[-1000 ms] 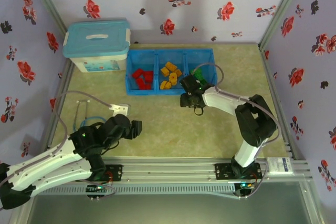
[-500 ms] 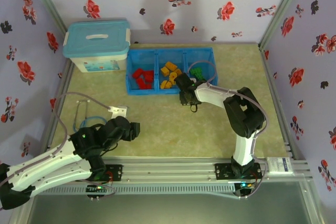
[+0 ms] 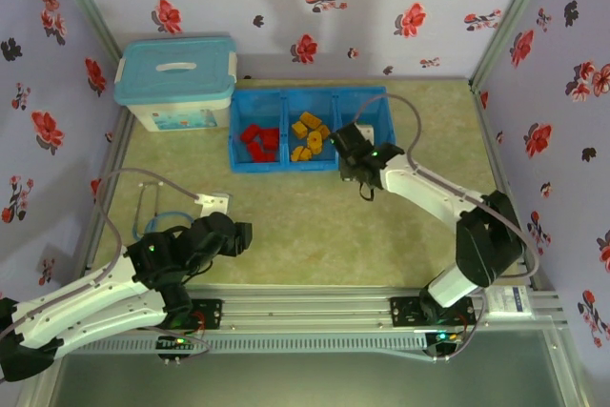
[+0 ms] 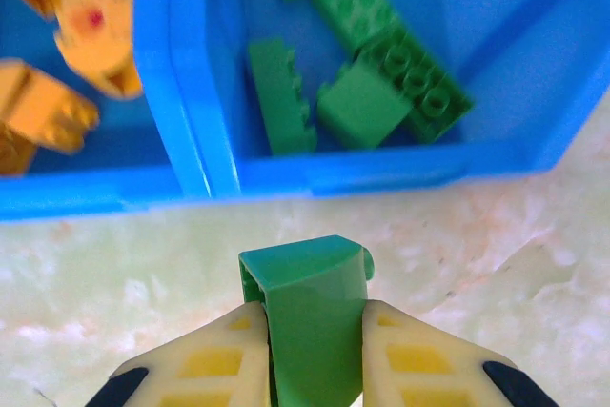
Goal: Sort the legos into containers by color
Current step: Place the lego in the container, then reset both arms
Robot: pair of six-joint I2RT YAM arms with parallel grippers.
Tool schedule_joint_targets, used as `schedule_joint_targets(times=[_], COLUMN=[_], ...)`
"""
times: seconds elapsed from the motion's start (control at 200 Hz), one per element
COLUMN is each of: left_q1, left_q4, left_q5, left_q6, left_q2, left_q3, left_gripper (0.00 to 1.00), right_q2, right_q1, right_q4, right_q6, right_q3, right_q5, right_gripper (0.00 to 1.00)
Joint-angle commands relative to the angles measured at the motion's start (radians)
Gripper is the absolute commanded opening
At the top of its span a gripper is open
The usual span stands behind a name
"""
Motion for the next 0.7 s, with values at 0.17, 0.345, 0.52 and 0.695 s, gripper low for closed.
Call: schedule_joint_targets(times=[0.17,0.345,0.52,0.695], left_q1=[-0.016,-0.016,-0.018,-0.018], left_q4=[-0.015,-0.028,-0.034,-0.022], left_q5=[-0.037,-0.040,-0.053,-0.076], left_q6=[0.009,0.014,0.017,0.036], left_q2=[-0.021,-0.023,-0.024,-0.016], left_q3=[0.020,0.042,0.051,0.048], left_gripper=[0.68,0.68,0.68,0.69], right_q2=[0.122,0.275,0.180,0.040], right_q1=[-0.126,-0.169,-0.151,-0.146], right_q4=[-0.109,-0.228,-0.158,-0.109], right_q6=[-0.091,-0.138,-0.108,-0.086], right_q3=[0.257,0.500,0.399,0.238], right_q5=[-0.036,-0.092,-0.036,-0.029], right_gripper=[0.20,0.72,0.83,0.83])
